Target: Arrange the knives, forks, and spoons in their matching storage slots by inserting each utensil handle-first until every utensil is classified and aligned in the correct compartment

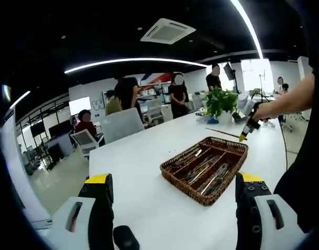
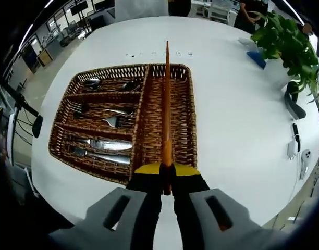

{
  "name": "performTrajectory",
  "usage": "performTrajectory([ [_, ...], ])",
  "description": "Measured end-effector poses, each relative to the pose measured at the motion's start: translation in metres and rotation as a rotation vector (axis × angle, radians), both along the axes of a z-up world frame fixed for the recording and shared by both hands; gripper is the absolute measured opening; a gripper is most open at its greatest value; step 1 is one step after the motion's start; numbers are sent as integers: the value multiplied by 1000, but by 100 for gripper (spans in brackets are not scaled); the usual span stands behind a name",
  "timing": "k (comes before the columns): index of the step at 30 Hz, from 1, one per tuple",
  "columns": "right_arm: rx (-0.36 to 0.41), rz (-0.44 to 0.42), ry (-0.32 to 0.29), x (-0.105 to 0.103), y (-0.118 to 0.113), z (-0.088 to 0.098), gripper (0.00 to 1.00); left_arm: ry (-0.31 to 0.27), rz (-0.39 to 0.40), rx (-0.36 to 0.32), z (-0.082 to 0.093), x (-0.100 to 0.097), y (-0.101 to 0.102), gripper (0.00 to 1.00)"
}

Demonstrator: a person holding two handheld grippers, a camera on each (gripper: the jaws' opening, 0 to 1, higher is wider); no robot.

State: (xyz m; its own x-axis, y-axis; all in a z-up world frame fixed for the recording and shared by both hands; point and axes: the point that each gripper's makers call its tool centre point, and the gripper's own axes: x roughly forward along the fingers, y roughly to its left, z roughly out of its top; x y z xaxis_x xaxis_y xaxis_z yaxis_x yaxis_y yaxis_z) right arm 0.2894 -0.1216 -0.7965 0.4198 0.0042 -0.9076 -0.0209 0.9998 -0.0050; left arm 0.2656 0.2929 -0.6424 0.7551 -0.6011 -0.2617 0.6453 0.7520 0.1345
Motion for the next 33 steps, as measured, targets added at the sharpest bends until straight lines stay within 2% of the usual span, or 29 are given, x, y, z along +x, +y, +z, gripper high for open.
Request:
performTrajectory([
  [7,-17,-10,28,3,2,-15,4,-9,20,-9,2,-2,9,99],
  [10,-22,-14,49,2,1,-23,4,3,28,-25,-1,-4,10,99],
  [25,-52,-13,136,-2,-5,-47,4,7,38,-16,-1,-4,12,99],
  [33,-82,-6,195,-5,-11,-66,4,19,30,-5,-4,-4,11,99],
])
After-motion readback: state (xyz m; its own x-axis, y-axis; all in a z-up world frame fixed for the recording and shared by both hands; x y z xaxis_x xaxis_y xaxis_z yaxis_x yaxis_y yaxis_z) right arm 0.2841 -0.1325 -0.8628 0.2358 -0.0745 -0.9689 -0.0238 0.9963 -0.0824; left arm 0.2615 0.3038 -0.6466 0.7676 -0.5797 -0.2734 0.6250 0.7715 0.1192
